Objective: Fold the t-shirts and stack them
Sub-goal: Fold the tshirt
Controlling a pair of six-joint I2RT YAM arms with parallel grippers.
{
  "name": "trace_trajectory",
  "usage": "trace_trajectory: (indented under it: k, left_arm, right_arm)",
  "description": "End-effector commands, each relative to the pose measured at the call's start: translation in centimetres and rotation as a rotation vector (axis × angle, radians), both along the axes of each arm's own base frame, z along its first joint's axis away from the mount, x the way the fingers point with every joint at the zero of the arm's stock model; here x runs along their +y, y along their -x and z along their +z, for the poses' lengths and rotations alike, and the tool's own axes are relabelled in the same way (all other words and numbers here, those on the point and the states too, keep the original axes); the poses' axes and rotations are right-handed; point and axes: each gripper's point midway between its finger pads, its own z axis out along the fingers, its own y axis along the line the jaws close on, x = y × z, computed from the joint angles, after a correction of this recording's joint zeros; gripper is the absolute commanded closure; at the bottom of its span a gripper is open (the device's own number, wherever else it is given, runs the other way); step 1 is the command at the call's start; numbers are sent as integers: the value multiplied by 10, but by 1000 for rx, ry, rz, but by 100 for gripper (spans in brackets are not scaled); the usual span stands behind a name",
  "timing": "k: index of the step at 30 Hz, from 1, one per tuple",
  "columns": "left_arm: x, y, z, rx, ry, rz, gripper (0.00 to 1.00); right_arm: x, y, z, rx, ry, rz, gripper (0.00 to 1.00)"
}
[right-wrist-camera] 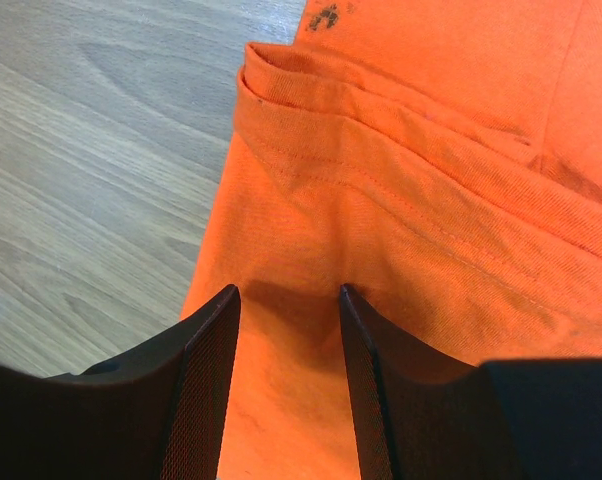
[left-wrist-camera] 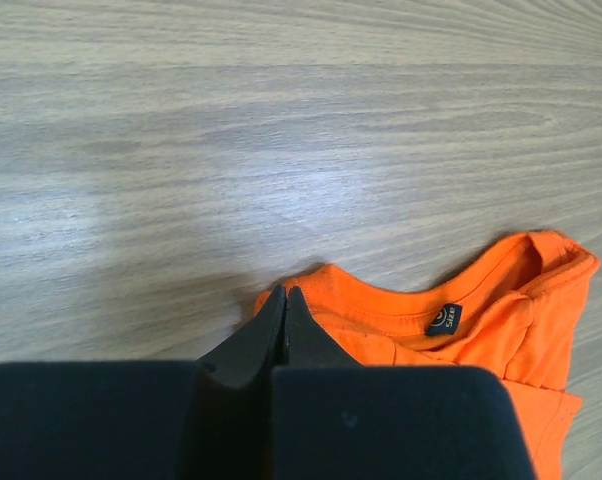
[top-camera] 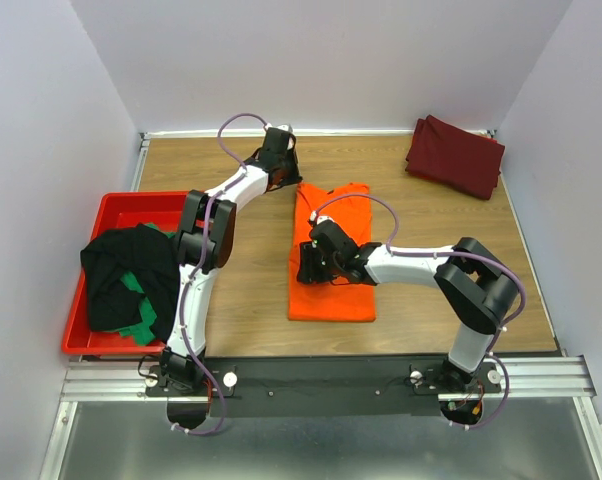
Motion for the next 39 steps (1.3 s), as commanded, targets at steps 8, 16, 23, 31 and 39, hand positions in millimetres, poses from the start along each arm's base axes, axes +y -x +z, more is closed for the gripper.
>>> trace_trajectory:
  k: [8,16,23,31,39]
  left_arm:
    - [-7,-17,34,-119,82,-61,71]
    - [16,-15,113,-224,140,-33,67]
    - [38,55,108,-123,142,54,68]
    - [43,167,47,33,92,0,82]
    - [-11,225,25,91,48,-180,97]
  right_arm:
    - [-26,13,-32,44,145,-17,46]
    - [-31,-23,16,-65,119,-109,38]
    - [-87,-41,73,-129,82,-321,33]
    - [-142,-33,79,-136,101,-461,34]
    - [-147,-55,51,-106,207,-451,39]
